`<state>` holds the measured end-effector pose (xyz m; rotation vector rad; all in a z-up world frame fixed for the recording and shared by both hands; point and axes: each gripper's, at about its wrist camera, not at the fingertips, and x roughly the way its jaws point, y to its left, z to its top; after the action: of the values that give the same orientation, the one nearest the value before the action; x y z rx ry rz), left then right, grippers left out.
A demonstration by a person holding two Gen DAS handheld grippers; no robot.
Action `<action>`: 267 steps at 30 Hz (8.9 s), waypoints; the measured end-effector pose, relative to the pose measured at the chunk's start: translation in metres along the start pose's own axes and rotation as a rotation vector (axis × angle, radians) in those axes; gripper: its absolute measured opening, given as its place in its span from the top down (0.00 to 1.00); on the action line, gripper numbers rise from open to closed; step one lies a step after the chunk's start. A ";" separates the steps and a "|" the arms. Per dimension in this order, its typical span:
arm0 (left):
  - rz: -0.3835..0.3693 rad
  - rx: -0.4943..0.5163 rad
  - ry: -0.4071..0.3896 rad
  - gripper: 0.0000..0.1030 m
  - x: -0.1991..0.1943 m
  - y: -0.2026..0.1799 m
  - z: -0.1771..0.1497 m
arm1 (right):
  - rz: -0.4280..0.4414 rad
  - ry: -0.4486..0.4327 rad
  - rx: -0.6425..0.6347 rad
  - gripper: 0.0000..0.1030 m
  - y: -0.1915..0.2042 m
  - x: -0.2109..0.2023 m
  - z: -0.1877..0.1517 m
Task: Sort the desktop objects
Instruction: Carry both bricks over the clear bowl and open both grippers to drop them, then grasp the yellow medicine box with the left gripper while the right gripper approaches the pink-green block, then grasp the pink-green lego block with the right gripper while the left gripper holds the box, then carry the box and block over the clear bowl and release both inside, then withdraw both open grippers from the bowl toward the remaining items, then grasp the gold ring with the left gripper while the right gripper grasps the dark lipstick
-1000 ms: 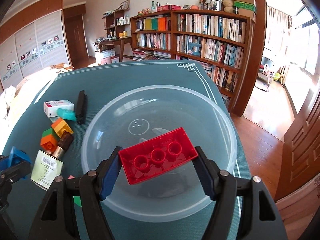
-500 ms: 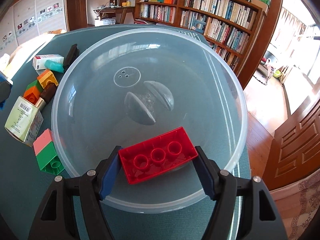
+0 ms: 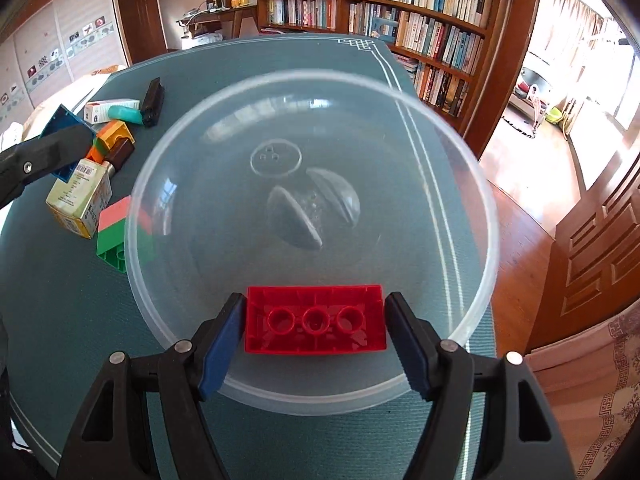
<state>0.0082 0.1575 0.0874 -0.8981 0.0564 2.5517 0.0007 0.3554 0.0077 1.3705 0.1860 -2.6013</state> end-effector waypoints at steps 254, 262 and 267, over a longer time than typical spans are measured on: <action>0.222 -0.334 0.009 0.40 -0.030 0.147 -0.068 | 0.126 -0.371 0.251 0.24 0.057 -0.030 0.039; 0.253 -0.335 0.047 0.40 -0.021 0.154 -0.079 | 0.191 -0.363 0.198 0.24 0.085 -0.025 0.045; 0.276 -0.317 0.085 0.40 -0.008 0.157 -0.081 | 0.220 -0.366 0.157 0.24 0.104 -0.024 0.049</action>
<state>-0.0029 -0.0018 0.0127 -1.1892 -0.2198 2.8273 -0.0013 0.2466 0.0533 0.8708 -0.2141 -2.6603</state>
